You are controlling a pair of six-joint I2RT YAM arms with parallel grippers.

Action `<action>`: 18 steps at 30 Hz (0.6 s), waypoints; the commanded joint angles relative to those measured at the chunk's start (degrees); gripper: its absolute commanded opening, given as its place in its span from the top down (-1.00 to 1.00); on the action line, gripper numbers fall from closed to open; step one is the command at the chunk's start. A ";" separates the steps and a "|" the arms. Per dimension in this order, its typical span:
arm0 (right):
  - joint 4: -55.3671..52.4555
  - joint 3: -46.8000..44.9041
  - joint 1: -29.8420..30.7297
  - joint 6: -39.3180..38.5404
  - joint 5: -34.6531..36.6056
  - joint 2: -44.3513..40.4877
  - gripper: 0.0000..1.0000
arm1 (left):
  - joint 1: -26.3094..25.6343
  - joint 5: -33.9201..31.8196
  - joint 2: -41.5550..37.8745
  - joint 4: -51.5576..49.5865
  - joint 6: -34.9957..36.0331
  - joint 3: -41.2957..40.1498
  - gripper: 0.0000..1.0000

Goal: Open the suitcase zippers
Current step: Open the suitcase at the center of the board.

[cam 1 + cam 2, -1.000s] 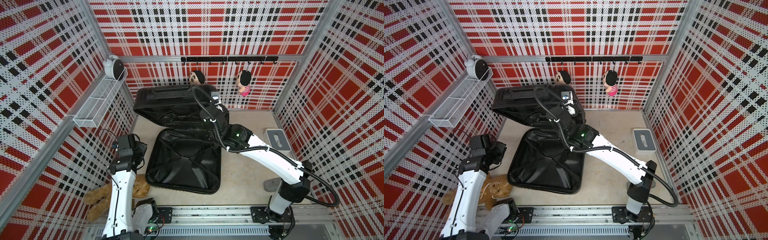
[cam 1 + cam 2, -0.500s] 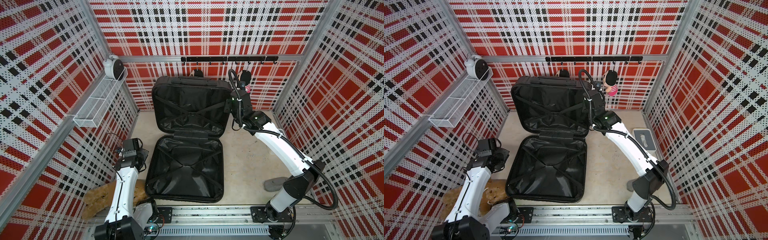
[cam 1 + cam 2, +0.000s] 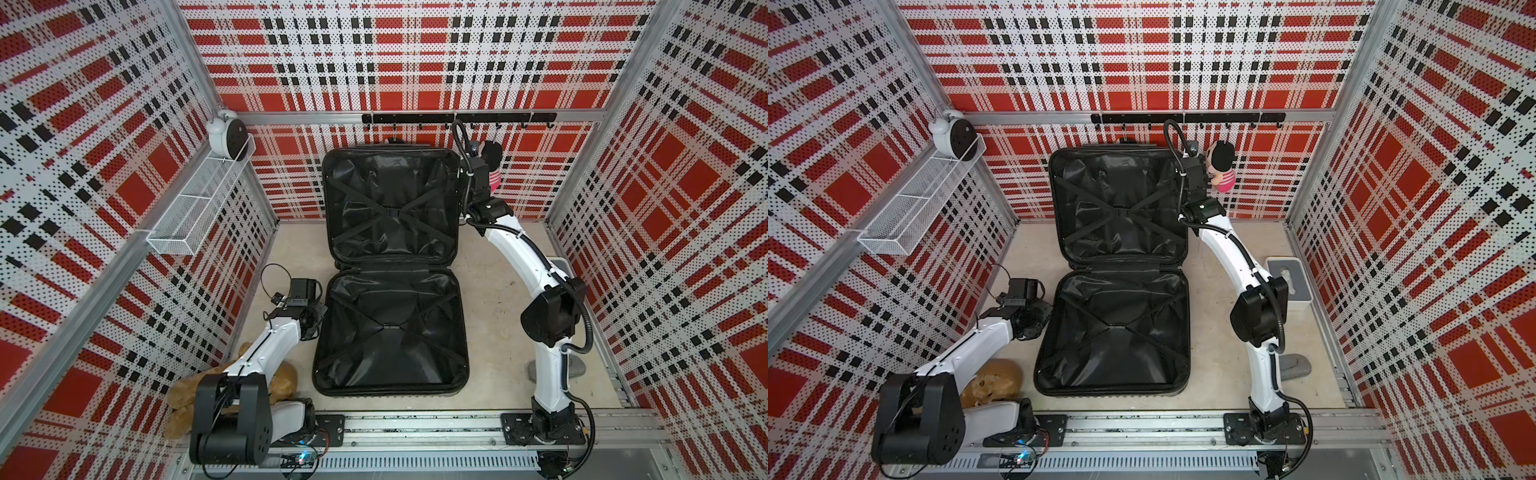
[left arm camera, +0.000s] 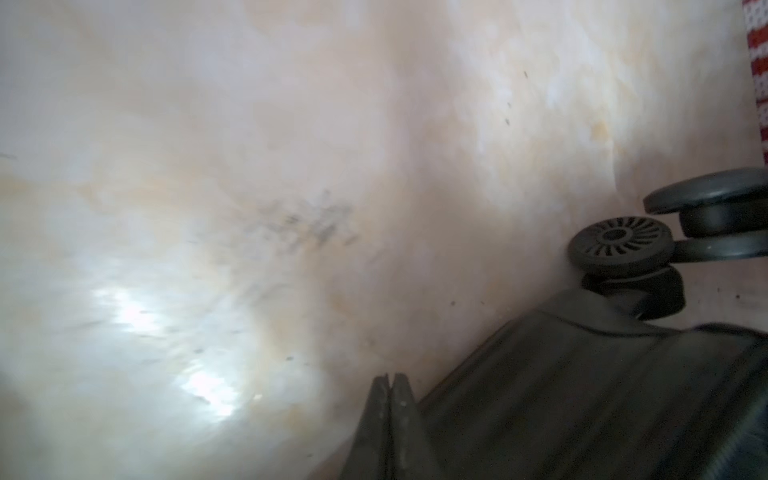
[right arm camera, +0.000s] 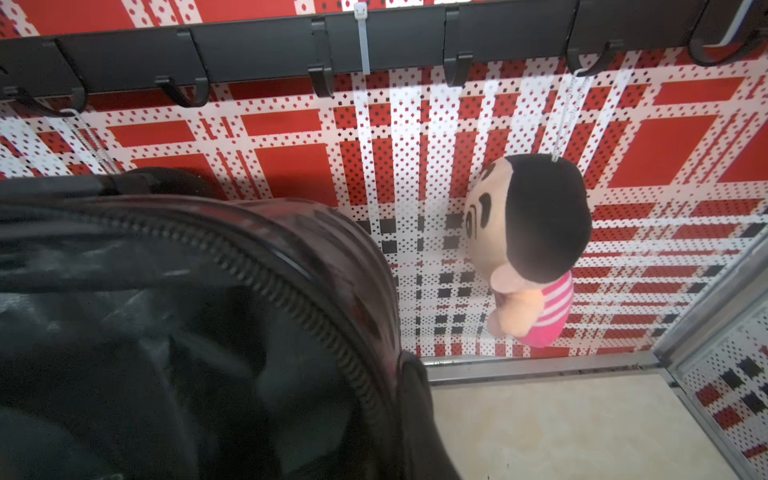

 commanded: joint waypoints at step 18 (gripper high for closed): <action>12.83 -22.32 -4.74 -6.92 -11.70 -15.41 -0.99 | 1.13 -7.46 8.06 6.53 1.47 10.91 0.65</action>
